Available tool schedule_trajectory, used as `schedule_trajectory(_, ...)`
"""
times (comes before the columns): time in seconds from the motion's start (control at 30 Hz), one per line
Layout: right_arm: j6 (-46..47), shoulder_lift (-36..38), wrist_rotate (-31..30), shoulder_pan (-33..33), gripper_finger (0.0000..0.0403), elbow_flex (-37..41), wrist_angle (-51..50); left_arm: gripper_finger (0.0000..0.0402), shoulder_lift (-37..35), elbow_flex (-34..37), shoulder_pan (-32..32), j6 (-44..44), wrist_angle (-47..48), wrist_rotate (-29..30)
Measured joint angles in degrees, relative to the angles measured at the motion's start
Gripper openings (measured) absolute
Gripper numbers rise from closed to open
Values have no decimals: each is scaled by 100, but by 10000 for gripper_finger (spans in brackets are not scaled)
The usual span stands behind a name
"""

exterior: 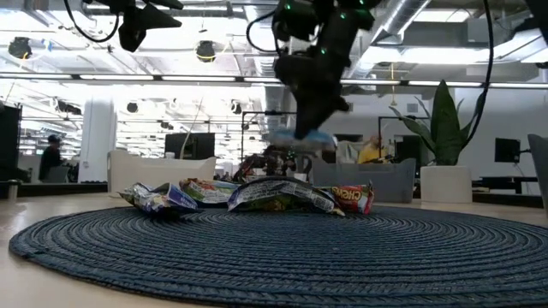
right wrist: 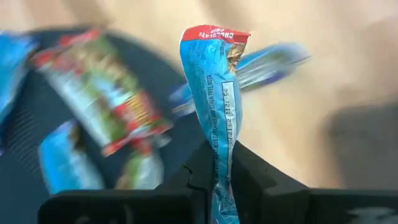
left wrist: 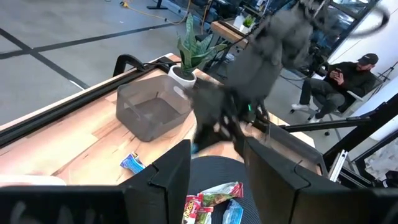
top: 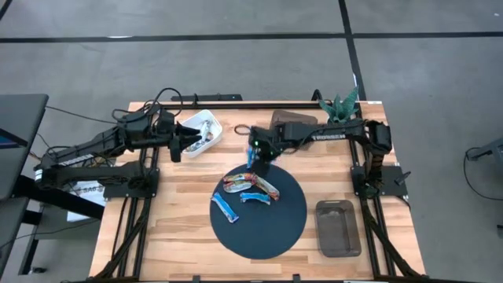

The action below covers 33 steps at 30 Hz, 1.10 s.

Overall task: Pick and place Granola Bars by type
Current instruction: Put the red granola bar into the top black bin

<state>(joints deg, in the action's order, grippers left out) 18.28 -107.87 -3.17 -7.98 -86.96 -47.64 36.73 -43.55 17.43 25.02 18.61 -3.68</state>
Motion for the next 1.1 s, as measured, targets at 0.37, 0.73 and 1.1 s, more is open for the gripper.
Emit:
schedule_trajectory(0.37,-78,0,-917,-1270,26,-894,-2081,141,0,0,0,-1,-2,4)
schedule_trajectory(0.73,-217,2,-879,-1929,59,-841,-2682,141,0,0,0,-61,-2,148)
schedule_trajectory(1.1,-720,28,-199,-1738,147,-839,-2388,141,0,-2,0,-116,-2,151)
